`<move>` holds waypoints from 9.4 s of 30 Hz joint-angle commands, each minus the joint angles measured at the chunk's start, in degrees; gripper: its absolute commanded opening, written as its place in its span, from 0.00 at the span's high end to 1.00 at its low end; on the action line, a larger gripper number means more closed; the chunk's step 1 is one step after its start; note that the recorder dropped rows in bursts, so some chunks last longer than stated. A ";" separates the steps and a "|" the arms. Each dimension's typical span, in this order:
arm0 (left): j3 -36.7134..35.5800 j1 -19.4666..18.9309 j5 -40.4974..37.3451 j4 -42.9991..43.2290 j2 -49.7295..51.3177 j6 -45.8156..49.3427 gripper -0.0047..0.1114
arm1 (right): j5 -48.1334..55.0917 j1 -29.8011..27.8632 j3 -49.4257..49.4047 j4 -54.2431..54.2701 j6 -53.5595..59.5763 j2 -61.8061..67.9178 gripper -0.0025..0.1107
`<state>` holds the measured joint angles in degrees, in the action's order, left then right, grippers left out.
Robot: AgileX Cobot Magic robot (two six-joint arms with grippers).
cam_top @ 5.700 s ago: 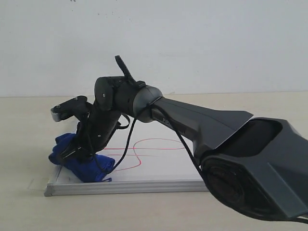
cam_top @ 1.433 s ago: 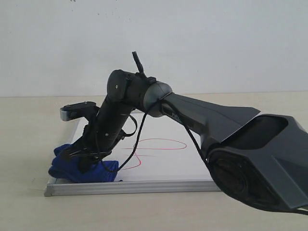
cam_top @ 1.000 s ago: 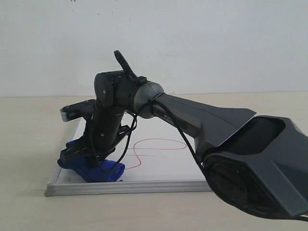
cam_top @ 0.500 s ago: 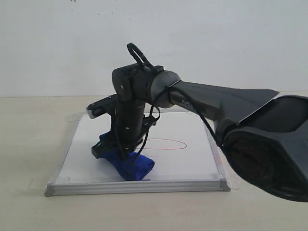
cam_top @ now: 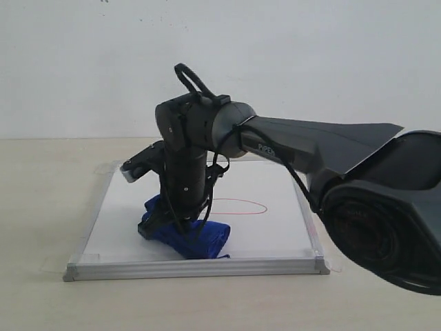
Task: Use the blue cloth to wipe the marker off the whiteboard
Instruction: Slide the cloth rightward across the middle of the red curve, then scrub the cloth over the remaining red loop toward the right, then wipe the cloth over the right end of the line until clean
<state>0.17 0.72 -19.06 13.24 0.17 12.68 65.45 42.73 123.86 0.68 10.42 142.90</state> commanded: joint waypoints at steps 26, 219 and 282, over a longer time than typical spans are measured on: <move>-0.17 -0.14 0.15 -0.09 -0.17 0.30 0.93 | -3.49 -5.25 -1.50 19.79 -4.02 3.61 0.98; -0.17 -0.14 0.15 -0.09 -0.17 0.30 0.93 | -5.37 -2.96 -1.50 -22.32 -10.42 1.55 0.98; -0.17 -0.14 0.15 -0.09 -0.17 0.30 0.93 | 4.51 -8.91 -1.50 22.88 25.51 1.55 0.98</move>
<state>0.17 0.72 -19.06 13.24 0.17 12.68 68.01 31.52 123.37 20.45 34.33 142.80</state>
